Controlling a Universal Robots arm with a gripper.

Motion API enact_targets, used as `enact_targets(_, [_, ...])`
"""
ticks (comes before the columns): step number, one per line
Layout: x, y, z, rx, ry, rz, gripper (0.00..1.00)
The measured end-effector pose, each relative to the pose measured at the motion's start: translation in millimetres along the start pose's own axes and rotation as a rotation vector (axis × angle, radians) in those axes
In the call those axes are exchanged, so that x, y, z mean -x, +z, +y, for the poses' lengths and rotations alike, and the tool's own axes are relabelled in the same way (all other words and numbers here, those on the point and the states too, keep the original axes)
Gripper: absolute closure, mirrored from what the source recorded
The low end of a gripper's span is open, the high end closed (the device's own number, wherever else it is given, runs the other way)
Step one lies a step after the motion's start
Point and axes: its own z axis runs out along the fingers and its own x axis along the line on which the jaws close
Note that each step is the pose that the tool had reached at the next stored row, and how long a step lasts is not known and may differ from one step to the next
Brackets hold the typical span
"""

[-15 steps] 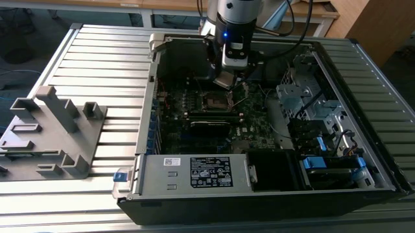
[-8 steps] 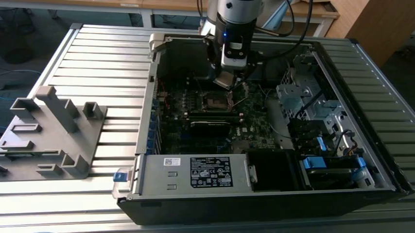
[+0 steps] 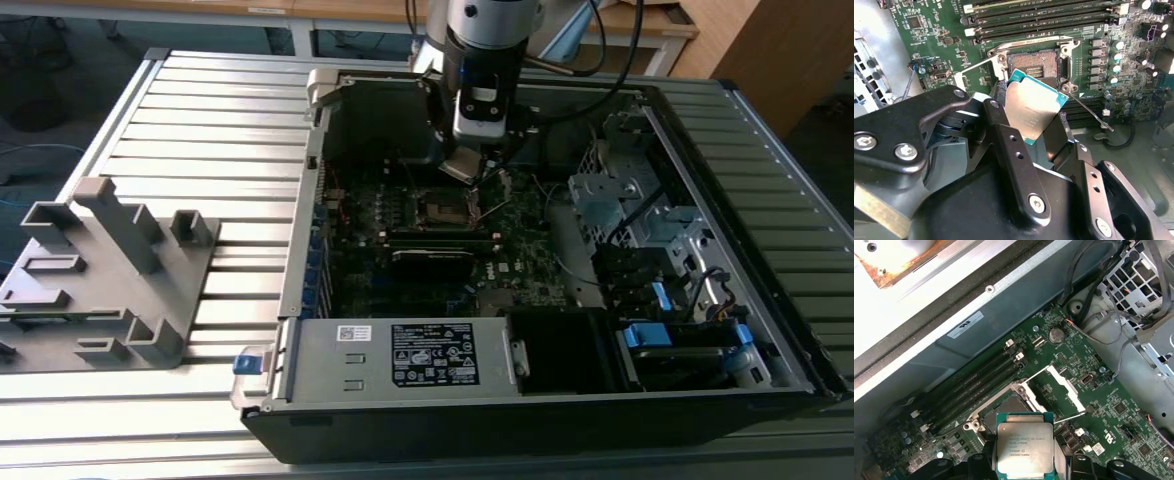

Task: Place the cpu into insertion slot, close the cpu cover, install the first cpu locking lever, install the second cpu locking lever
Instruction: 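Place the cpu into insertion slot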

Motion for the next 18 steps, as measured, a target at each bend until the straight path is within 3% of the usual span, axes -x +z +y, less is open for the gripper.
enact_targets(18, [0.0, 0.0, 0.0, 0.0004, 0.025, -0.002, 0.46])
